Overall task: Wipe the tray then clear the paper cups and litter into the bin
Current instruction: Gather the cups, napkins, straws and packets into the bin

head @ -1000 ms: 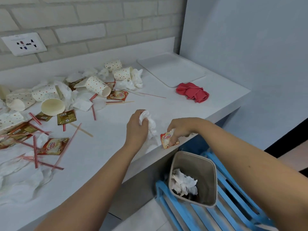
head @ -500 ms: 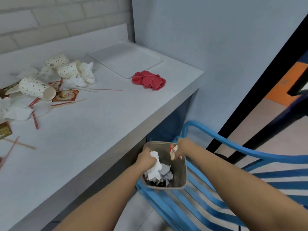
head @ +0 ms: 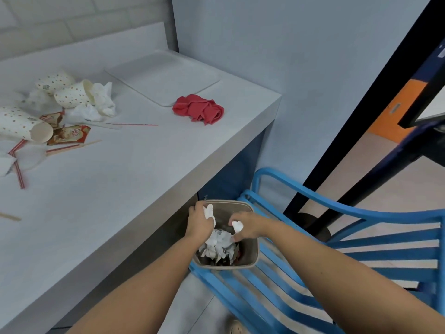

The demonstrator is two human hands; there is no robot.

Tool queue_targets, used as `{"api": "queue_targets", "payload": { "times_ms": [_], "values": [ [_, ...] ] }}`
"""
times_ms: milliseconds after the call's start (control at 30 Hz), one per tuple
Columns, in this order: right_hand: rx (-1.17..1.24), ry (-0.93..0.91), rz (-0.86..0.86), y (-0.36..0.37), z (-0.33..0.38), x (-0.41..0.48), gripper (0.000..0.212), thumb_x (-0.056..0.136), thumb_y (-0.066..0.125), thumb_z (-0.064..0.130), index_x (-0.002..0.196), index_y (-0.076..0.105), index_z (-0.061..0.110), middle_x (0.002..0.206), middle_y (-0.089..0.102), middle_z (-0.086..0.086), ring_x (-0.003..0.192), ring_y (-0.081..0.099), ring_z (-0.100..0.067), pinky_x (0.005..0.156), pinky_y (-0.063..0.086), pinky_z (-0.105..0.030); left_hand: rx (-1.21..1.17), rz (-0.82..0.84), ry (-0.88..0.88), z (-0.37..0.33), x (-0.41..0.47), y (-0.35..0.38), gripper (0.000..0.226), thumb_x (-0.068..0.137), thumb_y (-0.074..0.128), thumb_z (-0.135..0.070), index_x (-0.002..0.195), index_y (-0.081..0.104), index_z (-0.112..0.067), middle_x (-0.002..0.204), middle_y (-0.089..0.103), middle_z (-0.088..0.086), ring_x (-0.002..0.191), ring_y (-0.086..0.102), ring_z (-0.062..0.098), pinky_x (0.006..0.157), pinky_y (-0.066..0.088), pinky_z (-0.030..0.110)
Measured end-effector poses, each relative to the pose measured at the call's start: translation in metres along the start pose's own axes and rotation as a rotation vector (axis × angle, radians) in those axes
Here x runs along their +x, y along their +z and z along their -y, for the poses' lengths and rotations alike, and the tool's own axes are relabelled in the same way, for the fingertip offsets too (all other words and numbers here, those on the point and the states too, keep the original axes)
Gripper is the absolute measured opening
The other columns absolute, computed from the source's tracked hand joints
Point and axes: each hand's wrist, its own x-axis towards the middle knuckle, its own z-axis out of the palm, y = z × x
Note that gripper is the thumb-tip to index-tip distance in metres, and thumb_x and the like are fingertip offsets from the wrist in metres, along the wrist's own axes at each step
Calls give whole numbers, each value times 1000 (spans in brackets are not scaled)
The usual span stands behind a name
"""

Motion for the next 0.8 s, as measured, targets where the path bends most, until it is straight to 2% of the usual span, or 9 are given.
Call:
{"api": "queue_targets", "payload": {
  "times_ms": [67,133,300,367,433,533,633,700,800],
  "values": [
    [-6,10,90,5,-1,-2,63,83,70,29,137,41,19,139,43,-7,127,43,-24,104,37,-32,-1,-6,51,2,0,2,58,89,56,-7,141,30,-14,139,31,13,121,47,27,99,39,28],
    [4,12,133,4,-1,-4,65,84,68,28,141,37,20,141,44,-5,127,45,-23,104,37,-32,8,-2,78,3,0,2,65,89,59,-8,144,25,-16,140,29,12,124,46,26,102,38,27],
    [-36,5,77,-5,7,-1,45,91,58,20,134,47,16,129,55,-9,116,53,-25,96,41,-30,51,-30,159,0,-2,-2,59,90,54,-6,142,29,-17,138,32,10,120,48,23,100,38,25],
    [-33,9,84,-11,12,1,38,92,55,16,129,52,14,123,60,-10,98,60,-23,82,48,-29,48,-63,207,-4,-4,-6,53,91,52,-6,139,34,-16,137,34,8,116,50,22,97,38,24],
    [-3,26,123,-17,19,0,35,91,50,8,126,53,13,114,64,-9,72,61,-14,64,48,-23,16,-112,280,-9,-5,-12,45,92,50,-5,135,41,-14,134,40,6,108,52,15,94,40,20],
    [-32,18,139,-29,35,1,36,86,43,-2,115,58,15,92,65,-4,58,56,-9,52,43,-19,-23,-200,405,-19,-10,-25,33,93,46,-5,125,51,-12,119,50,2,96,51,8,86,41,16],
    [-81,-58,145,-43,55,2,20,88,48,7,96,61,19,78,65,-2,50,50,-9,50,39,-19,-65,-310,523,-30,-16,-42,24,92,46,-5,112,58,-9,101,55,-2,88,53,9,79,44,16],
    [-97,-123,149,-54,73,-1,6,89,55,19,89,61,20,64,60,0,47,43,-11,54,38,-23,-111,-406,581,-36,-22,-56,19,93,47,-6,106,60,-6,94,57,-4,77,51,4,74,39,5],
    [-86,-221,143,-69,110,-12,15,88,59,29,73,57,27,59,55,0,52,40,-13,56,34,-25,-161,-535,611,-39,-32,-83,20,91,46,-13,102,61,-6,90,56,-8,72,48,2,71,35,0]
  ]
}}
